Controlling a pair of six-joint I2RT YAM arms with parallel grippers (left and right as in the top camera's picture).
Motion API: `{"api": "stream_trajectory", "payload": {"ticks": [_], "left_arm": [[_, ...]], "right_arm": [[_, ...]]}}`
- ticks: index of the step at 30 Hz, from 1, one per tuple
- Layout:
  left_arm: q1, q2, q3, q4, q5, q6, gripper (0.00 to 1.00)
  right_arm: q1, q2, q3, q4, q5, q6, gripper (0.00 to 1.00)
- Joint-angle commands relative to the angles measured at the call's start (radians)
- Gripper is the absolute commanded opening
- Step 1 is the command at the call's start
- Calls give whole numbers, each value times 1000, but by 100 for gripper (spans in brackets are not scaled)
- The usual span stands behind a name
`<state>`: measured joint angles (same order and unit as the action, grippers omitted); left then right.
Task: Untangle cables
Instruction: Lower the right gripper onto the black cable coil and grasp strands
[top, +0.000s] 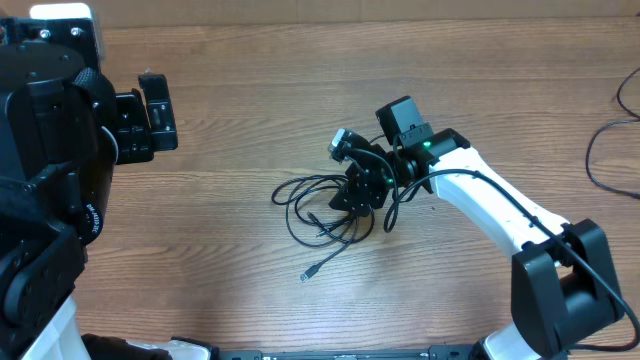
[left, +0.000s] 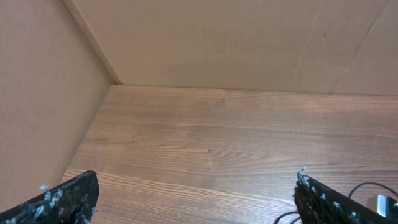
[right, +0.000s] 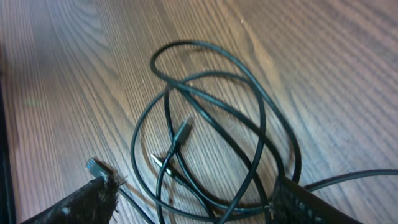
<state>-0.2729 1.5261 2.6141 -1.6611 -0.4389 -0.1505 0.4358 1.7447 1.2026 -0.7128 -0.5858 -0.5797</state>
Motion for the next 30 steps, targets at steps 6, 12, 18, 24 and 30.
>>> {"api": "stream_trajectory", "payload": {"ticks": [6,12,18,24,30], "left_arm": [[4,-3,8,-6,-6,-7,100],[4,-3,8,-8,-7,-6,100],[4,-3,8,-14,-21,-6,100],[4,-3,8,-16,-21,-6,100],[4,-3,8,-18,-21,-6,100]], "right_arm": [[4,61,-18,4,-8,-23,70],[4,77,-21,24,-10,-19,68],[4,114,-24,22,-11,-11,66],[15,121,-59,37,-10,-1,62],[15,121,-103,66,-10,5,48]]}}
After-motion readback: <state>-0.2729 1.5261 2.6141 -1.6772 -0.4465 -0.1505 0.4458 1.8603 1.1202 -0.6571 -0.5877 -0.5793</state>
